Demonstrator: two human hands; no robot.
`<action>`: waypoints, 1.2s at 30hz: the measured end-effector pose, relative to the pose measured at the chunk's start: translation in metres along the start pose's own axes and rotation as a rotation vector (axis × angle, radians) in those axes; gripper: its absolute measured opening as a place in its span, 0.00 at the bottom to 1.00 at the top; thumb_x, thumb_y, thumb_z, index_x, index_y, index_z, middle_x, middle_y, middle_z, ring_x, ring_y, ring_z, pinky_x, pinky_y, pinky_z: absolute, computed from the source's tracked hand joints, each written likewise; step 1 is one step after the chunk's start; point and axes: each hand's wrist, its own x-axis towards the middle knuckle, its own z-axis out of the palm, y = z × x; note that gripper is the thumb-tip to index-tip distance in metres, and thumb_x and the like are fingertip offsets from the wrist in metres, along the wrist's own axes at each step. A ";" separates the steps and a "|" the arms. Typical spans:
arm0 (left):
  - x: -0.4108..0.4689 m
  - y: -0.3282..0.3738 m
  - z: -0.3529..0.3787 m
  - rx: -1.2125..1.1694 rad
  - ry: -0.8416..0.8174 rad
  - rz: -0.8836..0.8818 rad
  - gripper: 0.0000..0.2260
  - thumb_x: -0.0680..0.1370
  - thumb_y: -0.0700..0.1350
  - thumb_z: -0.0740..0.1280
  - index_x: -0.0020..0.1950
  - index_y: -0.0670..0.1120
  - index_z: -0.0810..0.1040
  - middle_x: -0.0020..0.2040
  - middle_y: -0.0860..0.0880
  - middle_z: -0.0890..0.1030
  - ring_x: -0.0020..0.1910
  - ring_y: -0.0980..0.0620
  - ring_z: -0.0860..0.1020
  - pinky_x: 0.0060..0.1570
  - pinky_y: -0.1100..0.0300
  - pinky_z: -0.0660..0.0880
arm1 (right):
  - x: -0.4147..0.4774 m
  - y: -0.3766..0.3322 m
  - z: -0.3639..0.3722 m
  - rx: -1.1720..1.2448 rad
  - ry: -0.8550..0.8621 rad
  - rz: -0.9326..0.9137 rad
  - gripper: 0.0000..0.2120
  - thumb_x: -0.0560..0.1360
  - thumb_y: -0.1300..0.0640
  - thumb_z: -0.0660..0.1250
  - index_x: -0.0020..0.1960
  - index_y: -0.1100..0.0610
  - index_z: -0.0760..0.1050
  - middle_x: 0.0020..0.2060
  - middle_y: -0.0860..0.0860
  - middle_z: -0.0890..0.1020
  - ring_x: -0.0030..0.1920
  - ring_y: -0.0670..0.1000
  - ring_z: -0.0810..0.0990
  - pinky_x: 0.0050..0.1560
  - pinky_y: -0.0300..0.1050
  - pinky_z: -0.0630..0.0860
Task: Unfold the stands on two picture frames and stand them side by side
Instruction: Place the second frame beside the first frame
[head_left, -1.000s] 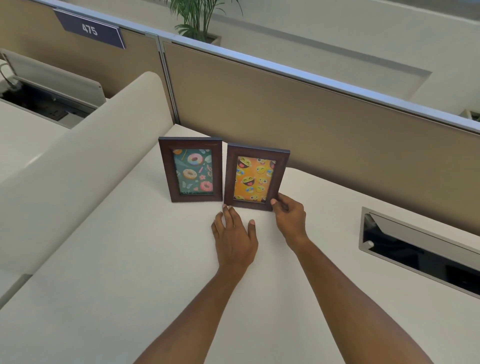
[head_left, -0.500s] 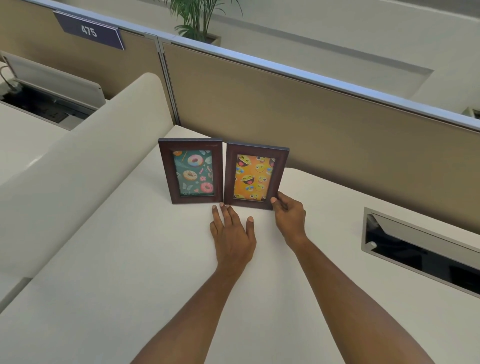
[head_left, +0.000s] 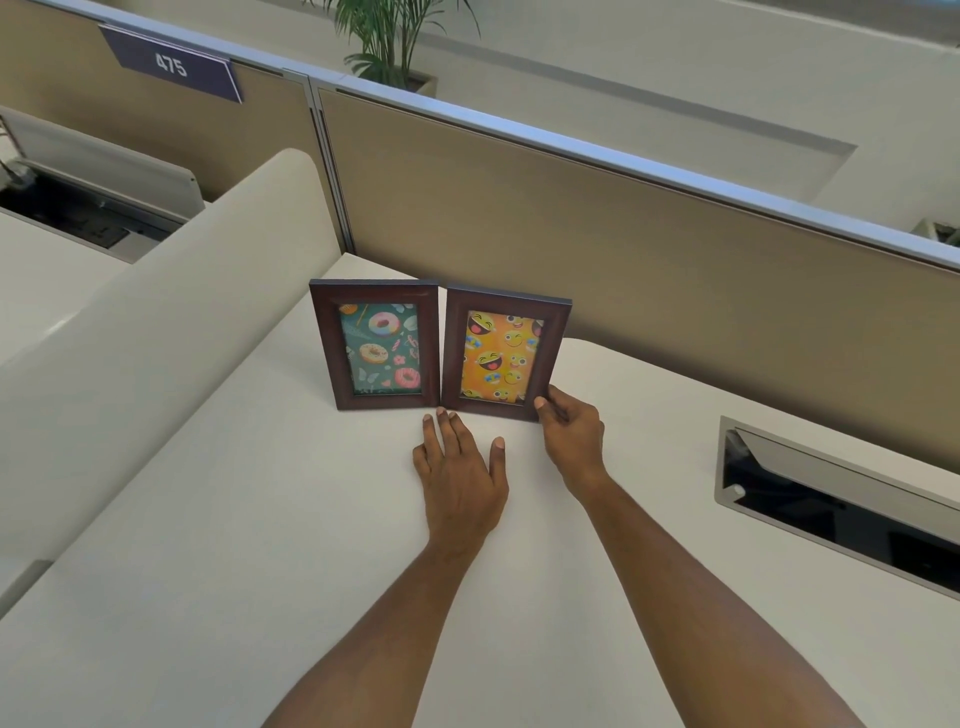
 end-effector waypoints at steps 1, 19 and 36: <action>0.000 0.000 0.000 0.004 -0.001 -0.003 0.35 0.83 0.61 0.48 0.81 0.37 0.55 0.83 0.39 0.57 0.82 0.40 0.52 0.77 0.41 0.53 | 0.000 0.000 0.000 -0.004 -0.004 -0.003 0.20 0.82 0.55 0.66 0.72 0.60 0.75 0.66 0.56 0.82 0.66 0.57 0.80 0.70 0.57 0.74; 0.002 -0.002 -0.002 -0.001 -0.041 -0.006 0.34 0.84 0.60 0.48 0.82 0.38 0.53 0.84 0.40 0.53 0.83 0.41 0.50 0.78 0.43 0.52 | -0.010 -0.002 -0.010 -0.083 -0.096 -0.006 0.24 0.80 0.62 0.68 0.75 0.60 0.71 0.70 0.56 0.79 0.70 0.56 0.78 0.73 0.54 0.72; 0.002 -0.009 -0.011 0.014 -0.101 0.038 0.35 0.84 0.61 0.47 0.82 0.38 0.51 0.84 0.40 0.52 0.83 0.41 0.49 0.78 0.45 0.51 | -0.035 -0.012 -0.016 -0.111 -0.076 0.016 0.24 0.80 0.60 0.68 0.75 0.59 0.70 0.72 0.55 0.77 0.71 0.55 0.76 0.65 0.41 0.72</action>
